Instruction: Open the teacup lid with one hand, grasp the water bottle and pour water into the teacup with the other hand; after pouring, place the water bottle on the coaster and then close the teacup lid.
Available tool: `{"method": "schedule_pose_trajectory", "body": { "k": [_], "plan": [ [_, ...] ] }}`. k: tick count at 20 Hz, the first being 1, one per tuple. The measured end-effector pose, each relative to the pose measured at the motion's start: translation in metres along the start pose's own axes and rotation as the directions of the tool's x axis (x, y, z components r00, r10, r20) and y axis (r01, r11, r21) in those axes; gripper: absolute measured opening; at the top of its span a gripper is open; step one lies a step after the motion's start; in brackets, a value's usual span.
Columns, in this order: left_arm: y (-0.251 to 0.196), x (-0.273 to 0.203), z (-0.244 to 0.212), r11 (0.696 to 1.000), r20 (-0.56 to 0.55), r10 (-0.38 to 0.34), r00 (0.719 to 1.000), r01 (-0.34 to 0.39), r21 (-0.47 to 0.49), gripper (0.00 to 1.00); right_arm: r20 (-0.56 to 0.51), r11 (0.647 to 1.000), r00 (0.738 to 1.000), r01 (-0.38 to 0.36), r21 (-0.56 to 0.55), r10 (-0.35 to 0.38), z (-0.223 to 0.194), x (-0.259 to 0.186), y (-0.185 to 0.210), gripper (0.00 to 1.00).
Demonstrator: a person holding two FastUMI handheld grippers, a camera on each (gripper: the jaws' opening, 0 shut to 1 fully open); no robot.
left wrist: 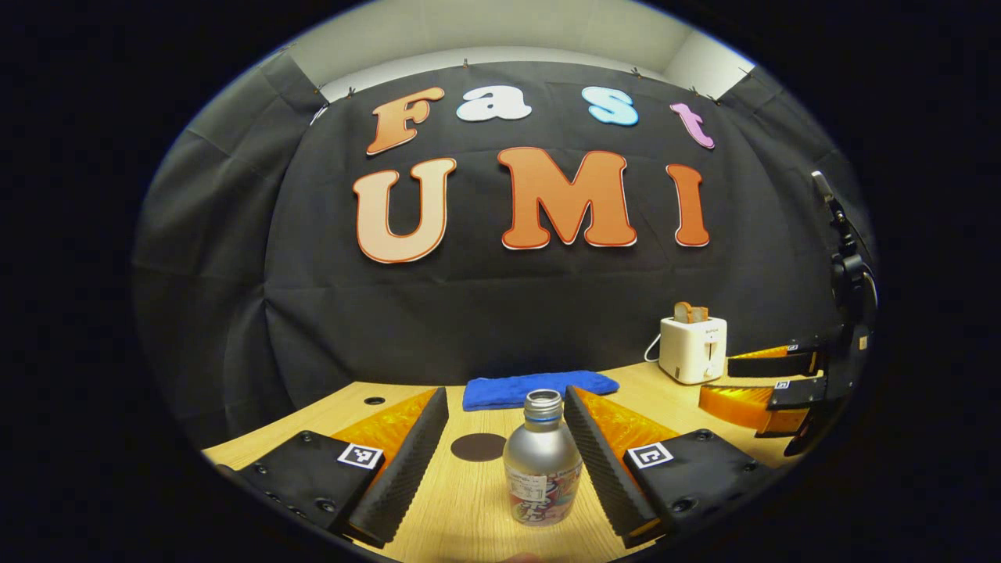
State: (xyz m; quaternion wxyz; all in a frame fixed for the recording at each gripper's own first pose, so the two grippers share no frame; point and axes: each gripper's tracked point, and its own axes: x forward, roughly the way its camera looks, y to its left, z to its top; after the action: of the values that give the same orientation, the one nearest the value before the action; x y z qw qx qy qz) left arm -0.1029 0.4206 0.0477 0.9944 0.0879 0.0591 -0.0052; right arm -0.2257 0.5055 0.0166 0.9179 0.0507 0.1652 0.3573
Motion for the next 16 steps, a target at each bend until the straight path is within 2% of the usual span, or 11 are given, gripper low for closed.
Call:
{"method": "schedule_pose_trajectory", "body": {
  "k": [6, 9, 10, 11, 12, 14, 16],
  "plan": [
    [-0.009, -0.005, -0.025, 1.0, -0.045, -0.018, 0.999, 0.018, 0.01, 0.98, -0.109, 0.997, 0.992, -0.071, -0.001, 0.07, -0.04, 0.015, 0.017, 0.67],
    [-0.016, -0.001, -0.034, 0.999, -0.072, -0.031, 0.997, 0.032, 0.012, 0.98, -0.137, 0.995, 0.985, -0.103, 0.015, 0.104, -0.051, 0.021, 0.025, 0.5],
    [-0.018, -0.001, -0.038, 0.999, -0.09, -0.032, 0.995, 0.035, 0.027, 0.98, -0.139, 0.994, 0.985, -0.105, 0.017, 0.107, -0.052, 0.025, 0.027, 0.48],
    [-0.018, -0.001, -0.041, 0.999, -0.091, -0.032, 0.995, 0.036, 0.034, 0.94, -0.142, 0.993, 0.983, -0.115, 0.015, 0.116, -0.054, 0.026, 0.029, 0.45],
    [-0.021, -0.001, -0.046, 0.999, -0.111, -0.034, 0.993, 0.038, 0.035, 1.0, -0.154, 0.993, 0.981, -0.12, 0.001, 0.119, -0.059, 0.027, 0.03, 0.45],
    [-0.021, 0.002, -0.056, 0.999, -0.132, -0.029, 0.991, 0.032, 0.022, 0.99, -0.146, 0.991, 0.982, -0.128, -0.028, 0.123, -0.058, 0.028, 0.032, 0.45],
    [-0.023, 0.002, -0.067, 0.999, -0.158, -0.03, 0.987, 0.032, 0.013, 0.99, -0.145, 0.99, 0.982, -0.129, -0.051, 0.12, -0.058, 0.029, 0.032, 0.39]
  ]
}}
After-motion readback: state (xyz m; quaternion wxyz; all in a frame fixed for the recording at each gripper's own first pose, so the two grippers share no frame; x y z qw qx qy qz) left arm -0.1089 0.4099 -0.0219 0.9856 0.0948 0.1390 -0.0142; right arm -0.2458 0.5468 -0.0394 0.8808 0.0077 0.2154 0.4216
